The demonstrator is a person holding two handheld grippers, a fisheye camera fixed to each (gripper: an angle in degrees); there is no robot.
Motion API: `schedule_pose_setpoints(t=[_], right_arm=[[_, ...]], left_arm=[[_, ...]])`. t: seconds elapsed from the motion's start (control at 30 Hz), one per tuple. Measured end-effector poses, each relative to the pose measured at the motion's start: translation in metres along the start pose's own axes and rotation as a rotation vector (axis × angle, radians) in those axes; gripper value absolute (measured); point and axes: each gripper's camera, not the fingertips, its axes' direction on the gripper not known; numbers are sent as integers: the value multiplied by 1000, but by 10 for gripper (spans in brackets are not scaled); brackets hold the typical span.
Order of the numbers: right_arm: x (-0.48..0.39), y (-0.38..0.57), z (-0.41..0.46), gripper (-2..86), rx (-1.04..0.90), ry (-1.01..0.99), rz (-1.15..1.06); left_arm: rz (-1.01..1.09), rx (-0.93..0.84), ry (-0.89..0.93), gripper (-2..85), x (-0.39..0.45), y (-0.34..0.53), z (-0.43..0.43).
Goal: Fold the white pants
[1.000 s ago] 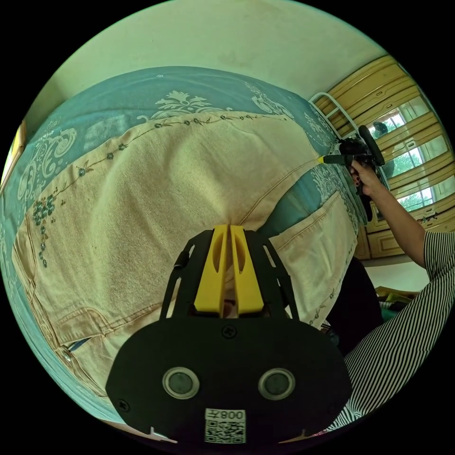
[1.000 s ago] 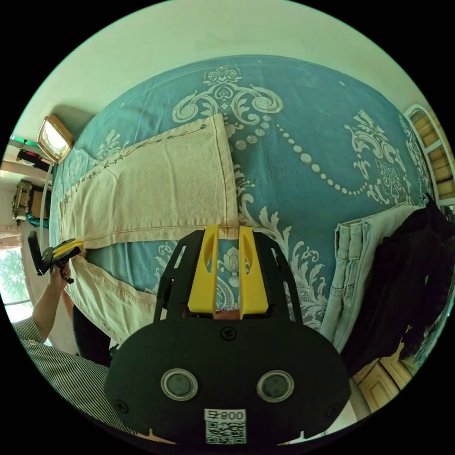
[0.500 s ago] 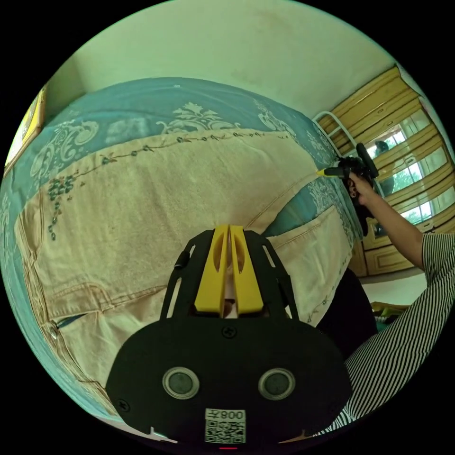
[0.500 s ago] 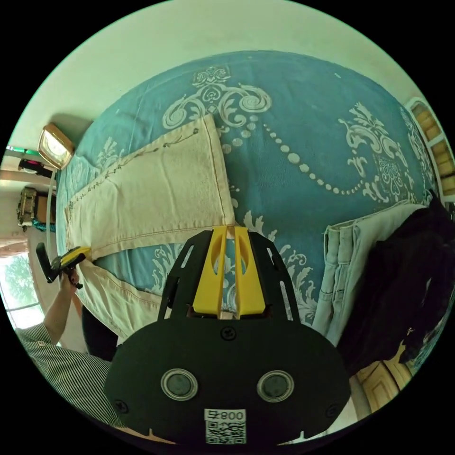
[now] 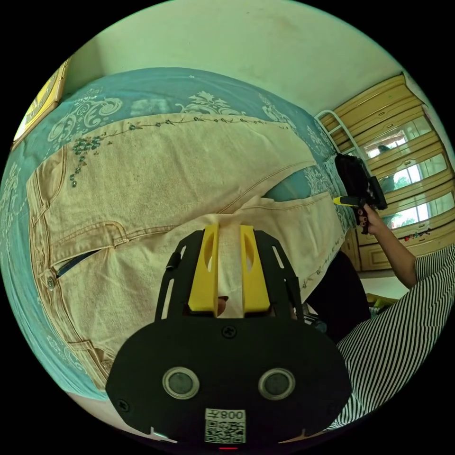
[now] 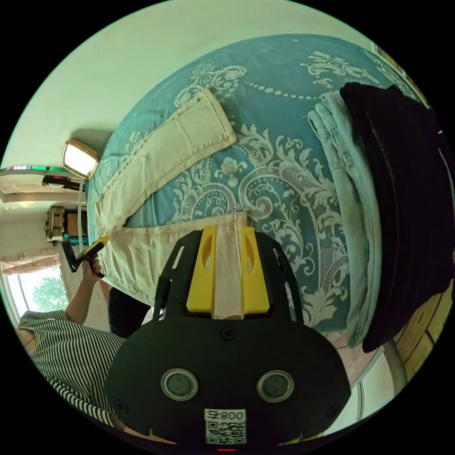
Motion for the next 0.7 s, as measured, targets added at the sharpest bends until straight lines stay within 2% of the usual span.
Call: schedule_pose_setpoints(t=[0.3,0.4,0.5,0.57,0.7], right_arm=[[19,53,15,95,-38,134,25],[30,76,28,99,-73,149,54],[43,88,41,95,-37,105,101],[47,82,48,85,-35,100,128],[43,70,60,40,-77,143,79]], left_arm=[[46,-44,-1,75,82,27,-10],[71,-101,-5,75,116,57,-9],[111,-246,-32,71,148,77,18],[107,-219,-136,48,168,81,23],[110,-277,-133,15,192,67,21]])
